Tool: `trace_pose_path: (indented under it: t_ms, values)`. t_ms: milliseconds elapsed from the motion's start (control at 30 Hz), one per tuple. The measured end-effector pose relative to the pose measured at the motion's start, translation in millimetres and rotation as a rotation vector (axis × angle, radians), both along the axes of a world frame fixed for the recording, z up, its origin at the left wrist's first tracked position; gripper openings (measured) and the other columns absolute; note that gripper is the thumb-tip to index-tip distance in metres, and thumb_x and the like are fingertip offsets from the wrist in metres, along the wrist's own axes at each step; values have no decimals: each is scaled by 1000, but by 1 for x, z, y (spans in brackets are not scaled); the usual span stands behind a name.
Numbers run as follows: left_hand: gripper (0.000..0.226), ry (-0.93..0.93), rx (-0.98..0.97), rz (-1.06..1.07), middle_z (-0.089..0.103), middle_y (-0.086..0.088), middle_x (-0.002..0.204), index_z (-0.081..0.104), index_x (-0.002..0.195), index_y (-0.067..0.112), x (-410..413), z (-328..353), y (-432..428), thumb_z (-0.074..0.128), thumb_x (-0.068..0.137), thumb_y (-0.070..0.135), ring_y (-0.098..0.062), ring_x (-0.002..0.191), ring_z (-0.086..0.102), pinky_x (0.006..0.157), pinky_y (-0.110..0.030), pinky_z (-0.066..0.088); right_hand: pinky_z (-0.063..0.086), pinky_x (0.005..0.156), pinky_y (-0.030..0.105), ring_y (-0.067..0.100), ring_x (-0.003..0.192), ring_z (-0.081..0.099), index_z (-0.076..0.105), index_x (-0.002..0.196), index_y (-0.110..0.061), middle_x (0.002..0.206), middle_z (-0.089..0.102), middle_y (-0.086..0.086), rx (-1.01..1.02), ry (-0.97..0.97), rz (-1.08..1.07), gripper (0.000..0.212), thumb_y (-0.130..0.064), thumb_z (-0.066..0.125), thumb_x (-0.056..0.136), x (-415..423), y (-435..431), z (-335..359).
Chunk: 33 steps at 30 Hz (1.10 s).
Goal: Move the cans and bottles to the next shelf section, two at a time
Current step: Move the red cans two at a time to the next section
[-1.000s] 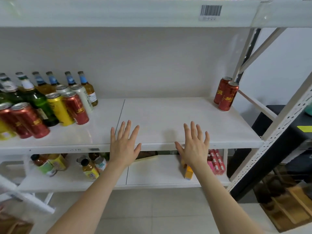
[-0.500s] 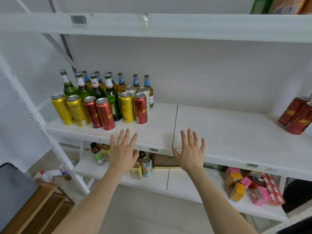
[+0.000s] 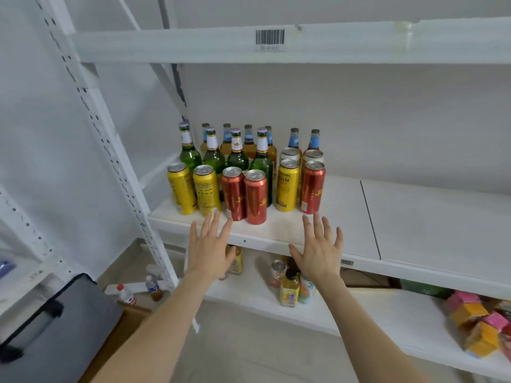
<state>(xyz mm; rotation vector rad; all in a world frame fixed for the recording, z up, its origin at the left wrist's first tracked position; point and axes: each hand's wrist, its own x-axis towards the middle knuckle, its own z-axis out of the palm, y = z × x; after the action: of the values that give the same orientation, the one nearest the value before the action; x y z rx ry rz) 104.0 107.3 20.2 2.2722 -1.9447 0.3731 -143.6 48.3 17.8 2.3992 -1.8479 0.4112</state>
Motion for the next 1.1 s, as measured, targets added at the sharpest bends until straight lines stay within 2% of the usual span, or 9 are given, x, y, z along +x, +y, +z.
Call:
trace_pose_path:
  t_ms: [200,400,500,633,767,900,967,1100]
  values:
    - [73,40,20,-59,10,-12,165,17,157,25,58,2,-7,48,95,50,-30,152,7,121,-52,12,15,119,57,32,151,20,25,156,-18,164,23,12,-67,-41,-32,79,-60,47,93,65,-3,3]
    - [77,65,-5,-102,16,-12,163,12,157,22,68,-4,-37,48,95,51,-28,150,17,121,-46,21,26,115,57,34,146,33,35,152,-18,159,34,12,-115,-70,-39,79,-60,56,88,88,-30,8]
    - [80,143,-4,-113,20,-10,162,10,157,20,66,-7,-58,50,95,50,-28,146,24,117,-41,29,26,116,54,32,146,33,33,153,-18,160,33,11,-99,-89,-3,80,-61,54,89,91,-52,7]
    - [88,442,17,-137,20,-7,162,8,157,16,65,-20,-84,61,92,42,-25,146,28,112,-39,37,29,114,51,28,144,36,29,154,-19,159,35,5,-17,-209,74,89,-73,40,84,99,-79,8]
    - [89,812,-34,-119,25,-3,161,13,156,16,64,-29,-107,69,89,35,-22,146,29,116,-42,32,45,105,50,26,132,49,32,151,-20,147,50,3,172,-569,176,91,-66,61,78,106,-108,4]
    - [78,1170,-40,-116,46,4,149,23,149,33,65,-35,-126,68,87,42,-15,137,45,113,-50,38,45,101,31,17,126,53,38,147,-16,138,54,-3,347,-888,221,79,-42,76,83,112,-123,5]
    - [70,1283,-35,-111,51,5,144,26,149,32,62,-33,-134,64,91,40,-14,132,49,112,-46,40,45,99,29,15,122,56,46,141,-17,132,60,-4,419,-991,219,69,-38,78,84,114,-130,1]
    - [62,1374,-44,-149,53,10,139,34,147,29,58,-37,-147,61,93,43,-10,127,50,105,-32,40,49,103,39,10,114,62,59,126,-24,121,68,-7,488,-1127,244,64,-47,82,71,115,-142,-8]
